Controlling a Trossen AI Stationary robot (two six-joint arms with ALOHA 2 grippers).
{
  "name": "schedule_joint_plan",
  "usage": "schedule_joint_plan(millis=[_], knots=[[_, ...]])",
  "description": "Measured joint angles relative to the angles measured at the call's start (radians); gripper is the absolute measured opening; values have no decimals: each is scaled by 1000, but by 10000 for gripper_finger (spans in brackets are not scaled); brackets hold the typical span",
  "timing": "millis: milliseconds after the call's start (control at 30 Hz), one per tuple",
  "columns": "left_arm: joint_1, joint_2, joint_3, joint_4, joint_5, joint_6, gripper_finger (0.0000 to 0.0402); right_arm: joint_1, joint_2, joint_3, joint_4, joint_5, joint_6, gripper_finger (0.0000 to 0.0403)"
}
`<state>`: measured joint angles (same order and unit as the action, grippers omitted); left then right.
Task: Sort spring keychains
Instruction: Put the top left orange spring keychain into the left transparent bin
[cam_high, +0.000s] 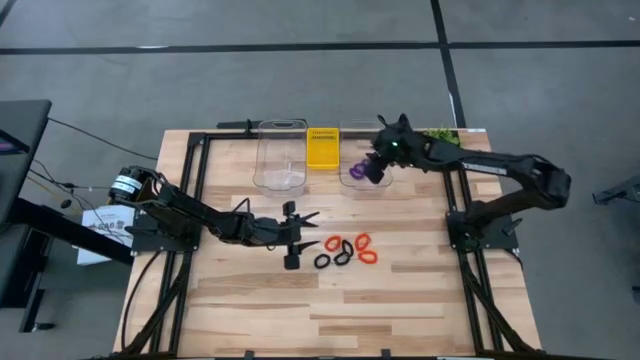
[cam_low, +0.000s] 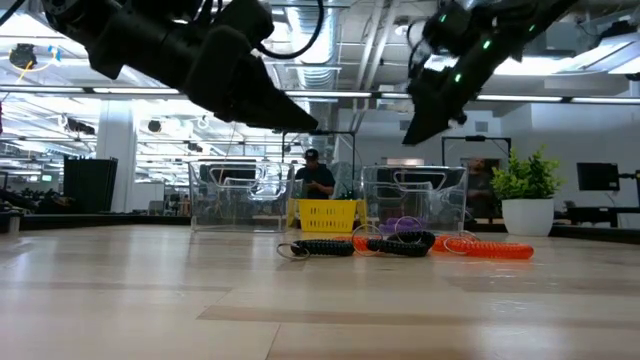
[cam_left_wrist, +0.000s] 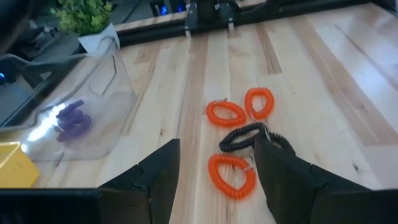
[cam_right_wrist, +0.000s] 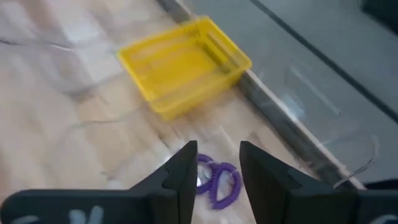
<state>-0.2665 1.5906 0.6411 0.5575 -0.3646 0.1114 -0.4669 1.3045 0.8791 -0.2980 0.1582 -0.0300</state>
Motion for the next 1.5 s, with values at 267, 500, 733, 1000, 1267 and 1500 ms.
schedule_joint_plan(millis=[267, 500, 733, 1000, 1267, 1500], knots=[[29, 0, 0, -61, 132, -42, 204, 231, -252, -107, -5, 8, 16, 99], [66, 23, -21, -63, 210, -68, 204, 547, -419, -316, 111, 128, 136, 99], [113, 166, -4, 53, 292, -67, 204, 817, -383, -455, 336, 232, 204, 99], [135, 264, 60, 57, 295, -64, 204, 910, -223, -470, 368, 239, 222, 99], [136, 284, 107, 65, 279, -125, 204, 863, -150, -443, 362, 237, 225, 99], [140, 284, 107, 62, 234, -182, 204, 866, -160, -420, 364, 234, 224, 99]])
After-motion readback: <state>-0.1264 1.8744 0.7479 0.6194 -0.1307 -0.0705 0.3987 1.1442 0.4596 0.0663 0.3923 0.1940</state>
